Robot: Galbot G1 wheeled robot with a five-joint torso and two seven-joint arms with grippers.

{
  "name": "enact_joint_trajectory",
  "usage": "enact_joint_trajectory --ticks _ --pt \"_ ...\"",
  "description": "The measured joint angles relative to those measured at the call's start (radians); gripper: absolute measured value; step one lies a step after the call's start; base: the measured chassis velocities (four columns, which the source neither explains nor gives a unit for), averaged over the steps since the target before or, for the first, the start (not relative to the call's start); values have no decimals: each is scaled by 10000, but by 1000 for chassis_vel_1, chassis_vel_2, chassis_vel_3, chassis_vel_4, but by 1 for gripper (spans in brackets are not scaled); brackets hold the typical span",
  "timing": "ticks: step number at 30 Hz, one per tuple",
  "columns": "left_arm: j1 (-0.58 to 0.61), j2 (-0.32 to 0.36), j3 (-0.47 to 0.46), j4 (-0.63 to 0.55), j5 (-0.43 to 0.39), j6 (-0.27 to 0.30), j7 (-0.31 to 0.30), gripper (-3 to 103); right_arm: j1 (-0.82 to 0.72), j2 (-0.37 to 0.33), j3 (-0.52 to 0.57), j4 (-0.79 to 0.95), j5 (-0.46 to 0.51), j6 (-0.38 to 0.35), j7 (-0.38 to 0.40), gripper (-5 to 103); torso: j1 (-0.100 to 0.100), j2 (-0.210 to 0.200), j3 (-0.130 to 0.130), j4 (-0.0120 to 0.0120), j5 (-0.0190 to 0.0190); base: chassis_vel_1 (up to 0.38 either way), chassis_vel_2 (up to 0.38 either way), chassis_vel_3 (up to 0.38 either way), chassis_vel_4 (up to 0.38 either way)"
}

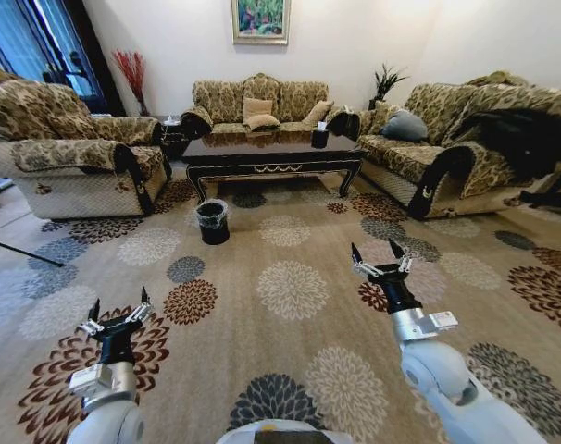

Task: Move to the front of the table and pick up the trash from the floor, then place it into the trash bin.

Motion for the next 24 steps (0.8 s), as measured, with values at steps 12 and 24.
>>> enact_joint_trajectory --ticks 12,24 --pt "0 0 0 0 0 0 0 100 0 0 0 0 0 0 0 100 146 457 309 0 0 0 0 0 0" --pt "0 0 0 0 0 0 0 100 0 -1 0 0 0 0 0 100 330 963 634 0 0 0 0 0 0"
